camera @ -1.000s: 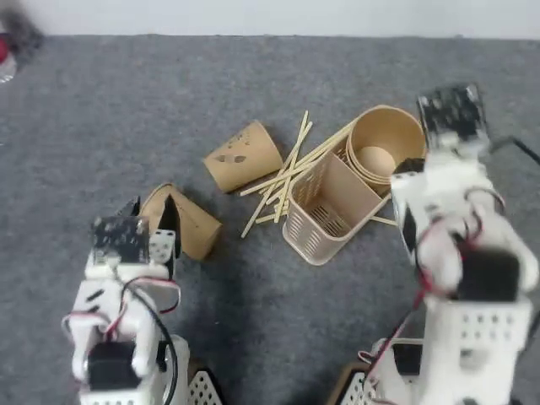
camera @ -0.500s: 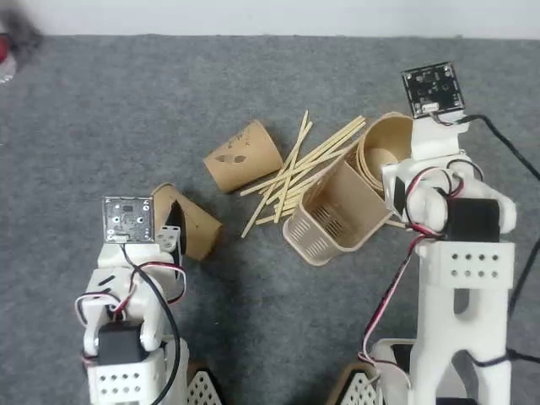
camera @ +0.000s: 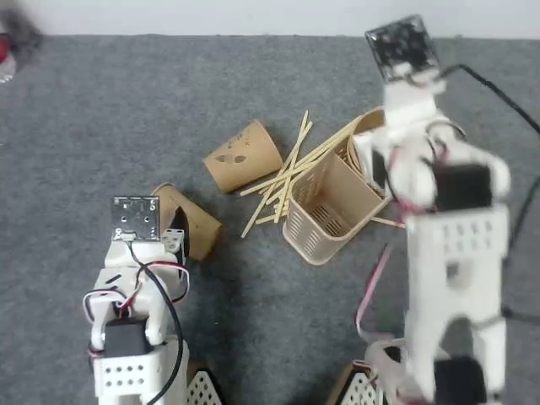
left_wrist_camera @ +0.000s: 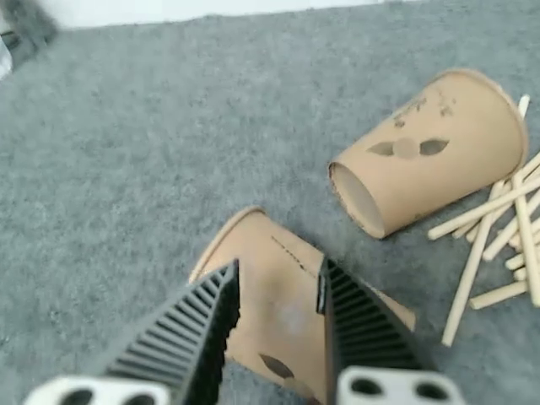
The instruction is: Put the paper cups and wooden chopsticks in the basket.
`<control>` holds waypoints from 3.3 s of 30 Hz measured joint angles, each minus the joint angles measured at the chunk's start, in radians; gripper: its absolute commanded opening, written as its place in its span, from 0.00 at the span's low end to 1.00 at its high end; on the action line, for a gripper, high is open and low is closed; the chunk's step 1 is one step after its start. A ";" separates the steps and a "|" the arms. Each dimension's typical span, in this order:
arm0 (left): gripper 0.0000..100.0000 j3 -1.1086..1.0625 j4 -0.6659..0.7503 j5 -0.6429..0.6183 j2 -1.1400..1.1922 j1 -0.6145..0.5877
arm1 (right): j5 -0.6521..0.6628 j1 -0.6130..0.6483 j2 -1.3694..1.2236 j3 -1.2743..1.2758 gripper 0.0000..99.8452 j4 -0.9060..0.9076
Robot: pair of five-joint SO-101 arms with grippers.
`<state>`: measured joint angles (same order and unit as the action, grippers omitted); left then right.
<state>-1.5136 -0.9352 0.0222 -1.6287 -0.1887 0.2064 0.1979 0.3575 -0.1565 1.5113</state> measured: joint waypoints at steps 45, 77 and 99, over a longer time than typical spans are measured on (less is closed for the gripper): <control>0.15 -0.018 0.017 0.000 0.003 0.002 | 0.043 -0.086 -0.213 -0.443 0.01 0.227; 0.22 1.171 -0.552 0.146 0.786 0.230 | -0.163 -0.695 0.258 0.460 0.19 -0.017; 0.30 2.291 -0.618 0.017 2.134 0.336 | -0.180 -0.672 0.256 0.829 0.19 -0.302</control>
<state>0.7772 -1.5535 0.0391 0.5056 0.1473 0.0269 -0.4741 0.6137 0.6720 1.2091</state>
